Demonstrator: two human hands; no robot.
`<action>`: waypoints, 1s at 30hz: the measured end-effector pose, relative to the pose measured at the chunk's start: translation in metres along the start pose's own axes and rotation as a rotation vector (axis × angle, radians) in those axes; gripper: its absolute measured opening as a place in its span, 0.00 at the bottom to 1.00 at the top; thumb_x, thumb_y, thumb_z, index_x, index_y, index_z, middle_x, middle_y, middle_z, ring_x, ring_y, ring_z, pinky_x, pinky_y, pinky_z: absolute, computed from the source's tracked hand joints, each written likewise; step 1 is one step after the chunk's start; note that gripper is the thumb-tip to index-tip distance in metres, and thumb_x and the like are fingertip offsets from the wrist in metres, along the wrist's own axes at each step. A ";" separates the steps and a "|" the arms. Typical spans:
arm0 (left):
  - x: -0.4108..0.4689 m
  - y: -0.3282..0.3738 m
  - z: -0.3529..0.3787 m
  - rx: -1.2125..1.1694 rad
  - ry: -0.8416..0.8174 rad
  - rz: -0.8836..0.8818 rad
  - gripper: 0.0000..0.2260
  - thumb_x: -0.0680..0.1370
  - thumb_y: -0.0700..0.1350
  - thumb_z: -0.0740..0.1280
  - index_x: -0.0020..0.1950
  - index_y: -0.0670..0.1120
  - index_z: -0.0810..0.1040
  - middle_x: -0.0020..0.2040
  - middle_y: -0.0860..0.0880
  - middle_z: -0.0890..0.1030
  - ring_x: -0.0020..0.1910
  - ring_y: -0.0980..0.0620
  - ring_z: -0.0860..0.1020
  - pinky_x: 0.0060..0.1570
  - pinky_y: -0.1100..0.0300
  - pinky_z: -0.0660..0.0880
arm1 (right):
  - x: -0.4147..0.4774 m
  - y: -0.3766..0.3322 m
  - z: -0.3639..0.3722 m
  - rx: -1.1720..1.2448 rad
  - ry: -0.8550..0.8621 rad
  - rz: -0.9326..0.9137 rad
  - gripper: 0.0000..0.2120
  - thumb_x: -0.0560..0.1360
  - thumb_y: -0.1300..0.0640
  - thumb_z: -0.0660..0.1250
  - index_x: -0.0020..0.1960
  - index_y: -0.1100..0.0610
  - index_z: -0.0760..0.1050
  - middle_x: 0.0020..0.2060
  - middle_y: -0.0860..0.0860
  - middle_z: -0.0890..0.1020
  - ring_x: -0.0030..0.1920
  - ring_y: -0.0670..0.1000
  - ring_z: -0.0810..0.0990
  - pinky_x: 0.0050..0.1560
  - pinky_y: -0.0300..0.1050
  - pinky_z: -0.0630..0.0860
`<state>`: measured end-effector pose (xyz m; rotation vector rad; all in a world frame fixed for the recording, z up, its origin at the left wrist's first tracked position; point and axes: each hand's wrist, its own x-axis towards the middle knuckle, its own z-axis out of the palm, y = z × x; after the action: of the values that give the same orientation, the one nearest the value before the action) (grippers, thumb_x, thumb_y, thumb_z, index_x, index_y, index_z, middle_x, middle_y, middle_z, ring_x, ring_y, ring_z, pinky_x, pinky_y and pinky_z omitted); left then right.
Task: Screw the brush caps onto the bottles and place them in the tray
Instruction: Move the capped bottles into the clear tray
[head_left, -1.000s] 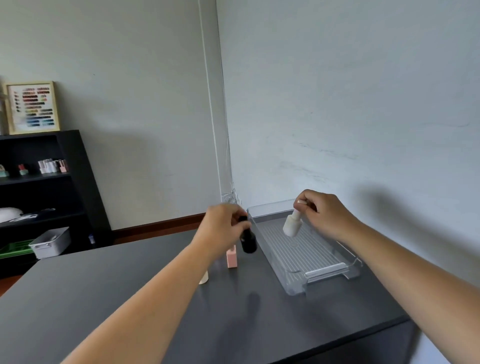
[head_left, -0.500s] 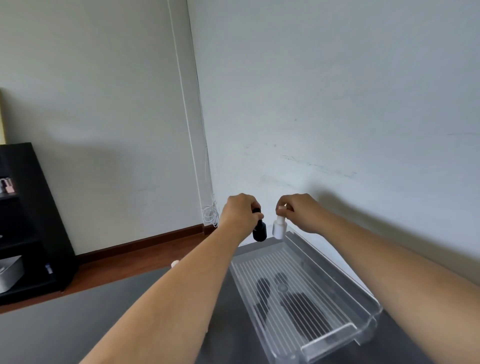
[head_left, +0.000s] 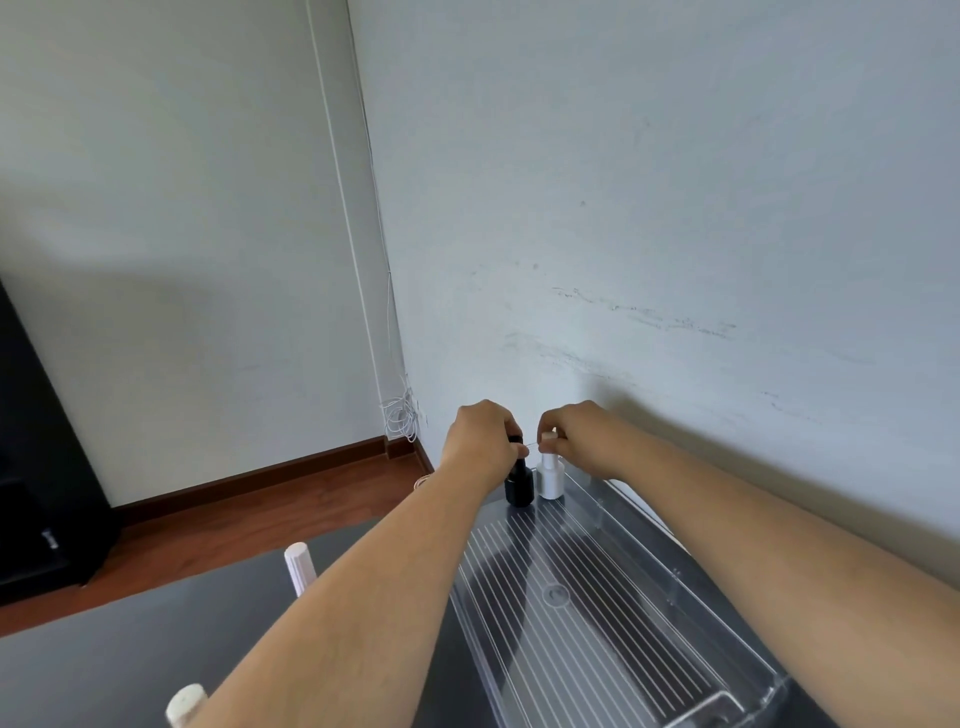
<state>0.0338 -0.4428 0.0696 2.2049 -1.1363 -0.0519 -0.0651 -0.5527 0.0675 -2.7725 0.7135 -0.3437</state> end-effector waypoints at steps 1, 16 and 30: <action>0.000 -0.001 0.001 -0.008 -0.006 -0.001 0.08 0.71 0.40 0.72 0.49 0.42 0.82 0.49 0.45 0.83 0.49 0.48 0.80 0.49 0.56 0.77 | 0.000 0.001 0.001 0.003 0.005 0.003 0.10 0.77 0.53 0.63 0.56 0.55 0.77 0.54 0.56 0.80 0.44 0.51 0.73 0.44 0.44 0.69; -0.026 0.005 -0.067 0.058 0.093 0.022 0.10 0.70 0.40 0.74 0.51 0.43 0.81 0.49 0.45 0.83 0.49 0.48 0.80 0.52 0.57 0.76 | -0.039 -0.025 -0.033 0.091 0.094 -0.057 0.13 0.77 0.55 0.64 0.62 0.54 0.74 0.45 0.48 0.77 0.46 0.49 0.75 0.45 0.41 0.67; -0.147 -0.080 -0.157 0.159 -0.030 -0.045 0.15 0.67 0.49 0.76 0.50 0.45 0.81 0.44 0.50 0.80 0.43 0.53 0.78 0.47 0.62 0.73 | -0.118 -0.163 -0.005 0.245 -0.150 -0.321 0.14 0.70 0.43 0.69 0.53 0.48 0.79 0.37 0.43 0.77 0.38 0.43 0.76 0.38 0.37 0.70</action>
<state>0.0488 -0.2180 0.1127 2.3769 -1.1424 -0.0144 -0.0962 -0.3569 0.1021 -2.6365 0.1753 -0.2598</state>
